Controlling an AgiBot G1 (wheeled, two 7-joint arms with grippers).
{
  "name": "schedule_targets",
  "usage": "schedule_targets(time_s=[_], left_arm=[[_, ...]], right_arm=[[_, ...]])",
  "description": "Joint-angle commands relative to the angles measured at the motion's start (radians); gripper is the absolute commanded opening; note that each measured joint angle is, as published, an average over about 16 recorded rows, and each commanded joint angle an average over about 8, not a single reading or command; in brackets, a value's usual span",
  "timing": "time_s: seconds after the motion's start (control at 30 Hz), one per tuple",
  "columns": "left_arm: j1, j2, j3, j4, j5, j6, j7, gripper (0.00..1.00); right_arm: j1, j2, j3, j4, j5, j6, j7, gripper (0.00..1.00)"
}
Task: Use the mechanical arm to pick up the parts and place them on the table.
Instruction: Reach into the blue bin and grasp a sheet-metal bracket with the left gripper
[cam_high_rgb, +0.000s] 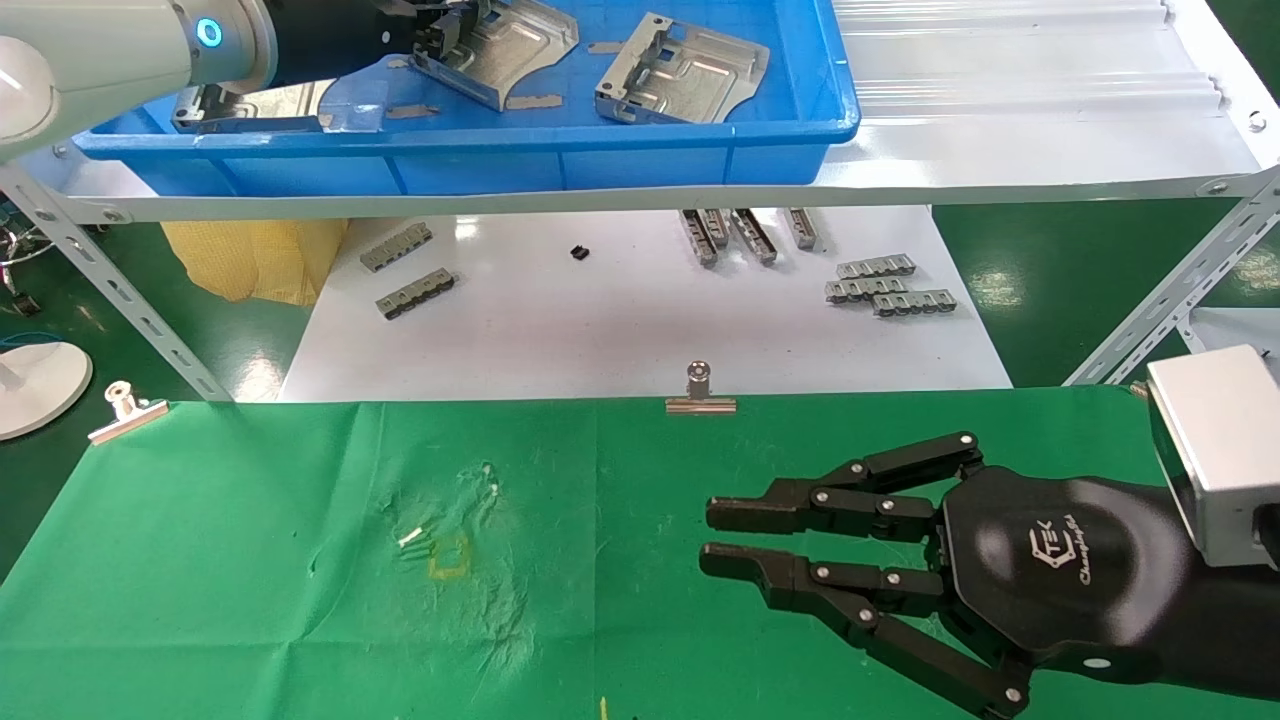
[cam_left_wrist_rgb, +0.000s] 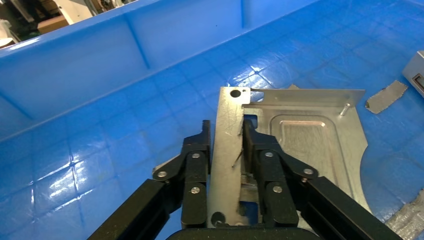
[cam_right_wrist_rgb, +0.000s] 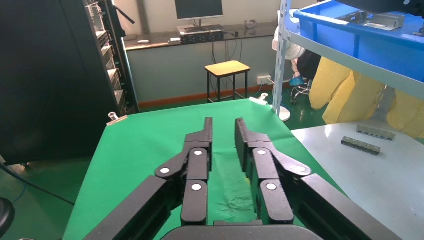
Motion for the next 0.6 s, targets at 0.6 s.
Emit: schedule_targets(time_s=[0.6], left_arm=[[-0.022, -0.126, -0.084, -0.068, -0.135, 0.285, 0.123, 0.00]], right_arm=[[0.000, 0.000, -0.001, 0.000, 0.000, 0.000, 0.000, 1.00]])
